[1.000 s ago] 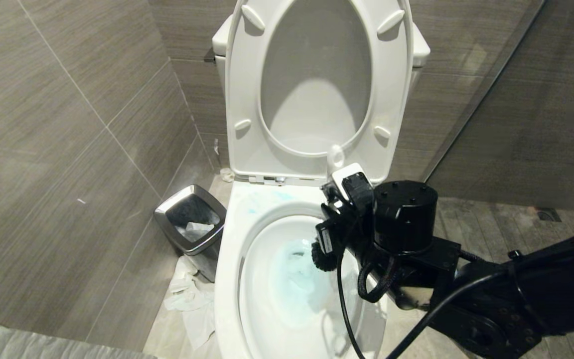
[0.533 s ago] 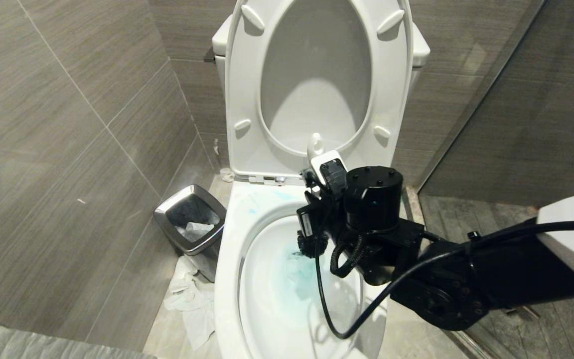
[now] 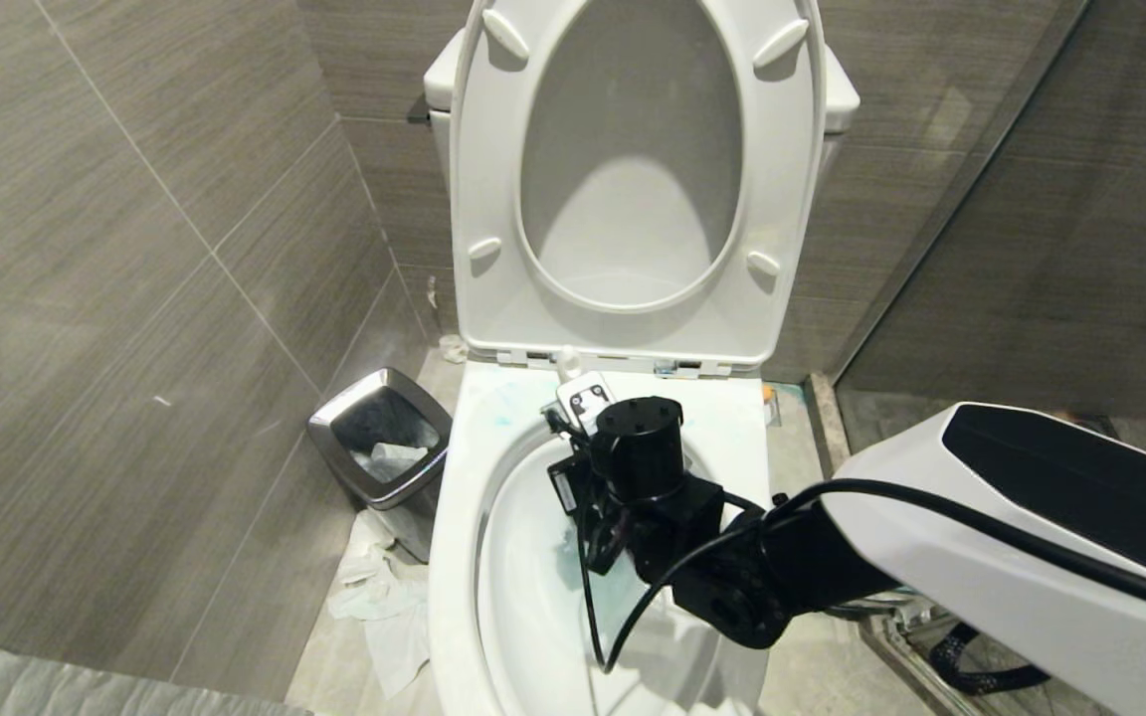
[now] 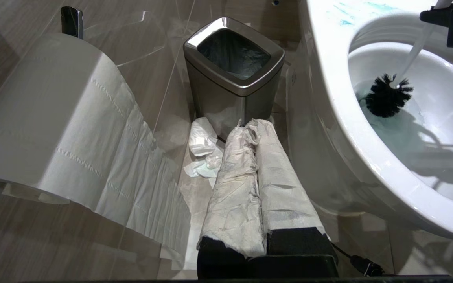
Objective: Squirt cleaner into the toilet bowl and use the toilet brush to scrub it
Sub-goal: Scrub the toilet bowl
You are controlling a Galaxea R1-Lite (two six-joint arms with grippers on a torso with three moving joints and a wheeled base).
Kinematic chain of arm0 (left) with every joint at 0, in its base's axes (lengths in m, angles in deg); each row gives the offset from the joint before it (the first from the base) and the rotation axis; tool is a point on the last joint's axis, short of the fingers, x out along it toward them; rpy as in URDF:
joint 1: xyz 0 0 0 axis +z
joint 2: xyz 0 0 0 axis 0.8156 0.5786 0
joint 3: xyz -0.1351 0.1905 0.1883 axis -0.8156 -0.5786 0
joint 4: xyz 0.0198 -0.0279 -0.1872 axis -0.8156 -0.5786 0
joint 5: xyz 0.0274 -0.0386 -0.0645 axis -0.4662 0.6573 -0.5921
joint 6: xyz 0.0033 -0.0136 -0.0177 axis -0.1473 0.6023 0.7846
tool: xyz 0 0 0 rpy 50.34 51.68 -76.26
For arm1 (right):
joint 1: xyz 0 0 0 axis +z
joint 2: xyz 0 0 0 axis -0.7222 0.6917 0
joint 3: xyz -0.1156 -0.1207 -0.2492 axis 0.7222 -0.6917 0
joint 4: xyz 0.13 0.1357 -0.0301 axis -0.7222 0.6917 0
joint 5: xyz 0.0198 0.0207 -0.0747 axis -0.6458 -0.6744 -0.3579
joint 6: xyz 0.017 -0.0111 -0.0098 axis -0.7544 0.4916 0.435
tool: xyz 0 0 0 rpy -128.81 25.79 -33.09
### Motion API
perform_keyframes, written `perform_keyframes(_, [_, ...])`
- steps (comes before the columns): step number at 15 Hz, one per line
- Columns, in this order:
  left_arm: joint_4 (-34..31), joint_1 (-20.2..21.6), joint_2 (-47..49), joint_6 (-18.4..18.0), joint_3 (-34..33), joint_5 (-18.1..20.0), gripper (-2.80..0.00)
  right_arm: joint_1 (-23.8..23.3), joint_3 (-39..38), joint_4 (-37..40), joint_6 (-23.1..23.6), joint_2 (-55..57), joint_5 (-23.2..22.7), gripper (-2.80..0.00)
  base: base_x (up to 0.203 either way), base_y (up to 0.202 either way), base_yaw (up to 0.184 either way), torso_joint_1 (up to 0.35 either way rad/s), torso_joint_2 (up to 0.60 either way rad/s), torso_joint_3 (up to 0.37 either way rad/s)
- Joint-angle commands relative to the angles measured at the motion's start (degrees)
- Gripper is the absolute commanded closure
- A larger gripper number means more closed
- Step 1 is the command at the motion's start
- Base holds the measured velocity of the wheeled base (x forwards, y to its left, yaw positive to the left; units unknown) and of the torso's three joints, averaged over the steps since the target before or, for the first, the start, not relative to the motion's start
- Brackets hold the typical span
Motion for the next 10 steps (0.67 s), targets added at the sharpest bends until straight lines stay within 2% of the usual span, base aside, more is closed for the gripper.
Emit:
perform_keyframes(1, [0.05,0.02,0.0,0.03,-0.44,-0.02,0.0,0.13,0.13,-0.3,0.1,0.53,0.18,0.0,0.0,0.0,0.0,0.0,0.0,0.0])
perform_keyframes(8, [0.05,0.02,0.0,0.03,-0.44,-0.02,0.0,3.06,-8.25,2.88,0.12,-18.53,0.25,0.0,0.0,0.0,0.0,0.0,0.0,0.0])
perform_keyframes(10, [0.05,0.02,0.0,0.03,-0.44,-0.02,0.0,3.31,-8.37,3.94,0.11,-18.0,0.19,0.0,0.0,0.0,0.0,0.0,0.0,0.0])
